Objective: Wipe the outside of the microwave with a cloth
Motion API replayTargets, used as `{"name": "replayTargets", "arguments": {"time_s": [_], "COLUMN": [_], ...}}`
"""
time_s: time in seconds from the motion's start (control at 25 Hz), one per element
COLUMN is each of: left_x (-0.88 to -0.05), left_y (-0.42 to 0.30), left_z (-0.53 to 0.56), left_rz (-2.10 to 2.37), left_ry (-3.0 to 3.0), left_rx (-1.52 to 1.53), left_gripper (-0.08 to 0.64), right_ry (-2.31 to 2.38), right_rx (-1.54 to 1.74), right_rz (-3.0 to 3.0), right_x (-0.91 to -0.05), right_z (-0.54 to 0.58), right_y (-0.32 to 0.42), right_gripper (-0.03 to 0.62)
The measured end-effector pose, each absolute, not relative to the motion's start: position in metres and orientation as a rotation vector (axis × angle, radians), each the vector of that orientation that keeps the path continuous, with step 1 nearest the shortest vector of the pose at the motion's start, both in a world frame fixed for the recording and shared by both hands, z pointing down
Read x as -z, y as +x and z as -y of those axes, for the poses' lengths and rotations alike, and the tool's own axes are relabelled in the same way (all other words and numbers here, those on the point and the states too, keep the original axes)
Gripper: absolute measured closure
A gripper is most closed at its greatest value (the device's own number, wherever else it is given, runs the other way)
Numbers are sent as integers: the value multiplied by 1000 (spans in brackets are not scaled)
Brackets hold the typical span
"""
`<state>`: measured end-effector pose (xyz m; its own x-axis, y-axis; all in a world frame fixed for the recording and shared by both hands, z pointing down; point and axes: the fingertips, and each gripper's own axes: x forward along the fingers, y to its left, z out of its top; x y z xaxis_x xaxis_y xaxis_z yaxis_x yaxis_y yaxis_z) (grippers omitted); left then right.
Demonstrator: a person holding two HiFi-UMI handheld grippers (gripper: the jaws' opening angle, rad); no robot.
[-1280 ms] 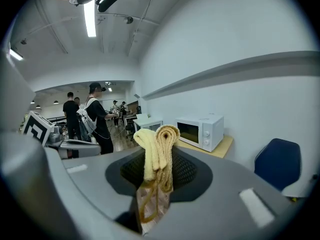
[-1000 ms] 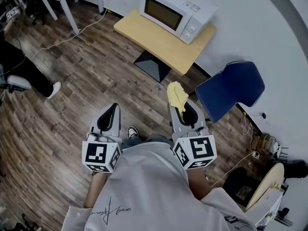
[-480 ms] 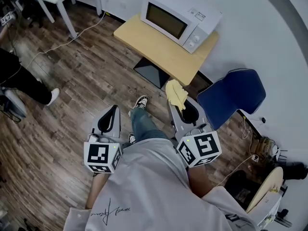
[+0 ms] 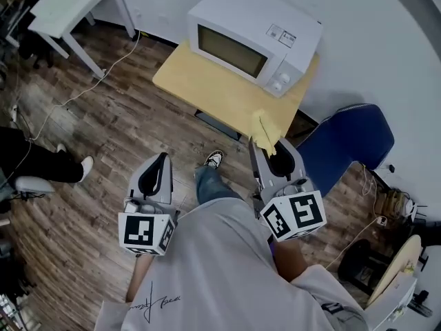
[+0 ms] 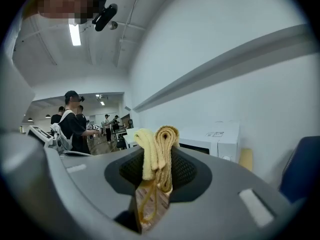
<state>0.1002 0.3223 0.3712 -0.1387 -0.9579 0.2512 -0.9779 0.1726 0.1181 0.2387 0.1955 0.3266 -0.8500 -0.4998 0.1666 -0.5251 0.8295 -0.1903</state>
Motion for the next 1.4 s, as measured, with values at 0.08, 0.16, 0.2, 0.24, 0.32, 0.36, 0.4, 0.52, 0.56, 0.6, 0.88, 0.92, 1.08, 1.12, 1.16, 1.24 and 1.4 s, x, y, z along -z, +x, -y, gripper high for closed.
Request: {"name": "replayTargets", "arguments": {"time_s": [0.08, 0.16, 0.2, 0.24, 0.32, 0.36, 0.4, 0.52, 0.56, 0.6, 0.88, 0.92, 1.08, 1.12, 1.16, 1.24, 1.4], "left_x": [-358, -347, -345, -344, -345, -346, -346, -342, -340, -339, -327, -324, -315, -311, -309, -305, -299], "left_y": [79, 62, 54, 47, 40, 38, 37, 33, 33, 32, 34, 35, 40, 40, 38, 33, 19], "left_z": [-284, -250, -233, -215, -178, -160, -143, -100, -89, -79, -15, -7, 28, 35, 40, 51, 69], "left_rz": [2171, 2150, 2137, 2122, 2084, 2065, 2048, 2008, 2002, 1995, 1866, 1850, 1736, 1707, 1686, 1651, 1599], "left_ry": [1891, 1923, 1941, 1963, 2018, 2047, 2074, 2134, 2146, 2156, 2280, 2320, 2491, 2529, 2558, 2590, 2607], "left_rx": [-59, -2, 13, 14, -30, -59, -82, -124, -137, -149, -185, -212, -295, -306, -317, -318, -245], "left_gripper": [563, 561, 561, 561, 561, 561, 561, 563, 565, 565, 566, 566, 565, 566, 565, 565, 566], "right_ry": [863, 921, 956, 992, 1055, 1082, 1107, 1163, 1175, 1185, 1278, 1280, 1368, 1383, 1389, 1392, 1379], "right_rx": [-403, -446, -446, -447, -479, -496, -505, -495, -491, -490, -541, -537, -520, -532, -542, -538, -534], "right_rz": [2879, 2863, 2854, 2843, 2821, 2808, 2795, 2750, 2732, 2713, 2618, 2618, 2566, 2563, 2564, 2552, 2494], "right_x": [-325, -321, -319, -318, -318, -319, -320, -320, -320, -320, -316, -313, -307, -304, -302, -299, -300], "right_z": [-162, -133, -118, -103, -73, -59, -45, -12, -3, 5, 55, 61, 92, 99, 105, 117, 138], "right_y": [224, 213, 208, 205, 202, 202, 202, 202, 202, 202, 204, 202, 201, 201, 199, 196, 189], "right_gripper": [471, 471, 471, 471, 471, 471, 474, 482, 482, 483, 485, 483, 482, 482, 482, 483, 472]}}
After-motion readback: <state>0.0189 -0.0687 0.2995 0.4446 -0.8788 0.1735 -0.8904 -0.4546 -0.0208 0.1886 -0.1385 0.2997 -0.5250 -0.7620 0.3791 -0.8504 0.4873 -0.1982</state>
